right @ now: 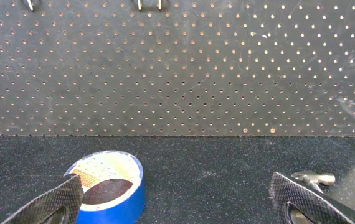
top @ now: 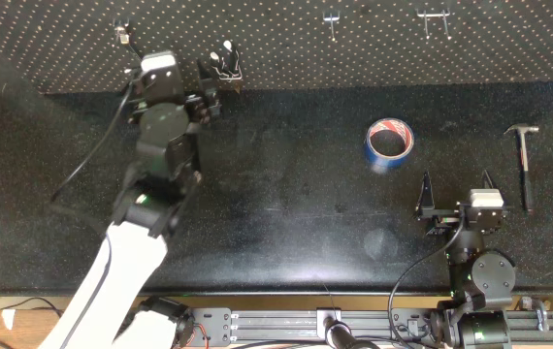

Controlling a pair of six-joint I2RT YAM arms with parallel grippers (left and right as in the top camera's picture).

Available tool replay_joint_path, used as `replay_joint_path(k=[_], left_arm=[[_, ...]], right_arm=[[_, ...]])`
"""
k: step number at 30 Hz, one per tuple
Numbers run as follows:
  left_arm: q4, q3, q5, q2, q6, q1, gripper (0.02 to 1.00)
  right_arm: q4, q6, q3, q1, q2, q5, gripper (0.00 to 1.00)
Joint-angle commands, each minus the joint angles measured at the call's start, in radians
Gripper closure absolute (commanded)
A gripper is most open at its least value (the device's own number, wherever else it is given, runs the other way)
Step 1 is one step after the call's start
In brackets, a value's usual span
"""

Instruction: Place Tools Onto Pegboard

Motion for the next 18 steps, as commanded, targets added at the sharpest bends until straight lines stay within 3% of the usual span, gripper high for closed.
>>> replay_joint_path(k=[1,4,13,15,16,18], left_arm=[[-0.267,-0.004,0.021,-0.244,-0.002,0.002,0.025],[-0.499,-0.004,0.204,-0.447,-0.002,0.002,0.023],[-0.988,-0.005,0.287,-0.814,0.002,0.002,0.025],[-0.967,-0.036,0.188,-0.883,0.002,0.002,0.023],[-0.916,-0.106,-0.005,-0.963,-0.002,0.002,0.025],[-0.901,-0.175,-0.095,-1.040,-0.002,0.002,0.025]], right_arm=[[-0.006,-0.014,-0.002,-0.005,-0.005,0.010,0.023],[-0.006,-0.014,-0.002,-0.005,-0.005,0.010,0.023],[-0.006,-0.014,-0.002,-0.005,-0.005,0.010,0.023],[-0.006,-0.014,-0.002,-0.005,-0.005,0.010,0.023],[-0.006,-0.014,-0.002,-0.005,-0.005,0.010,0.023],[-0.006,-0.014,-0.002,-0.005,-0.005,0.010,0.023]])
